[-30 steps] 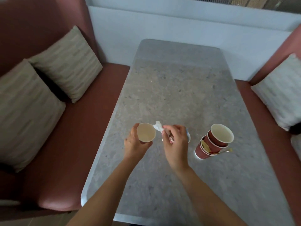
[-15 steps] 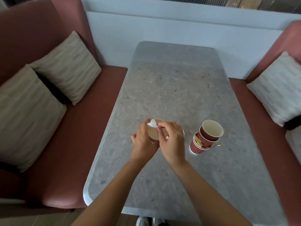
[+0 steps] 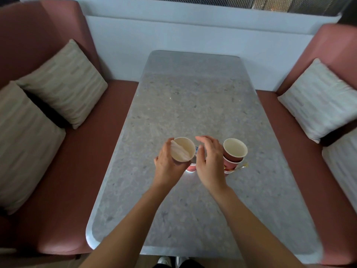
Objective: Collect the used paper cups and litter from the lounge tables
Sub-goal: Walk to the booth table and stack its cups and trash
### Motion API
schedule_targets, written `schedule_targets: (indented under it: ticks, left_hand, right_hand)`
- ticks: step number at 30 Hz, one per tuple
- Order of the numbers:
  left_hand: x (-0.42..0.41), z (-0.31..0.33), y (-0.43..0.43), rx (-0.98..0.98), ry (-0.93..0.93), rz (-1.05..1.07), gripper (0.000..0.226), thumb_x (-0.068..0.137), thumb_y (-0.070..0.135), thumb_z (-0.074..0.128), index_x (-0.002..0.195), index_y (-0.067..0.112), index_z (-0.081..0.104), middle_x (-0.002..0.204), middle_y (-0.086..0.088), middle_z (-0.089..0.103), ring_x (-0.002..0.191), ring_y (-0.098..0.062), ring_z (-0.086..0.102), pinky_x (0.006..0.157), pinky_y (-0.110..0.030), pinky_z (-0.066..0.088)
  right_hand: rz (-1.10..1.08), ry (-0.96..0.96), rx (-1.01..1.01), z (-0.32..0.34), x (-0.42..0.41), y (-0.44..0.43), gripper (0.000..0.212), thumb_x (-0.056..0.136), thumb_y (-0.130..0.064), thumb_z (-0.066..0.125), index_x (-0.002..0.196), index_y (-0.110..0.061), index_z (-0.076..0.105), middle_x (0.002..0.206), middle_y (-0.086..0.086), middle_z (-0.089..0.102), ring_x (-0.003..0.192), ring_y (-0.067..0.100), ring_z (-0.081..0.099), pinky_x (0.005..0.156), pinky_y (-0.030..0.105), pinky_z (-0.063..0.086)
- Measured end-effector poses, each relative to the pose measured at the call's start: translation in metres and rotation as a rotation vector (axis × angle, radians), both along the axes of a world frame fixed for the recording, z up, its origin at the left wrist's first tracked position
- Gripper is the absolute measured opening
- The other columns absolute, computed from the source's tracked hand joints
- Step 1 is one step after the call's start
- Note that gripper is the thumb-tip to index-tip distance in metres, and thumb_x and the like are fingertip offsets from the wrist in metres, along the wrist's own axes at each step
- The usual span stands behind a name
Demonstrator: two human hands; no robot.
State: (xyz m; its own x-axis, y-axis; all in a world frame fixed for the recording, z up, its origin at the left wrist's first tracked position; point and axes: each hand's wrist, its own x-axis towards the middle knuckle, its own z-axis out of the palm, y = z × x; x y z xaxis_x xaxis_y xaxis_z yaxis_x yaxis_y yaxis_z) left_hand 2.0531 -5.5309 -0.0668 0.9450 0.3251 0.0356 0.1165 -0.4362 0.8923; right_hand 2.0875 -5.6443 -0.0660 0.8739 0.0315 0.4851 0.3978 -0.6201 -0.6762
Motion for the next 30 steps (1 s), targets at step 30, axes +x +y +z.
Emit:
schedule_targets:
  ticks: [30]
  left_hand:
    - [-0.010, -0.063, 0.048, 0.022, 0.141, 0.177, 0.088, 0.073, 0.020, 0.082, 0.143, 0.016, 0.029, 0.139, -0.005, 0.047, 0.127, -0.027, 0.047, 0.107, -0.055, 0.033]
  right_hand:
    - [0.038, 0.201, -0.494, -0.095, 0.046, 0.013, 0.059, 0.071, -0.010, 0.074, 0.125, -0.004, 0.051, 0.123, 0.024, 0.054, 0.111, 0.045, 0.052, 0.090, 0.050, 0.046]
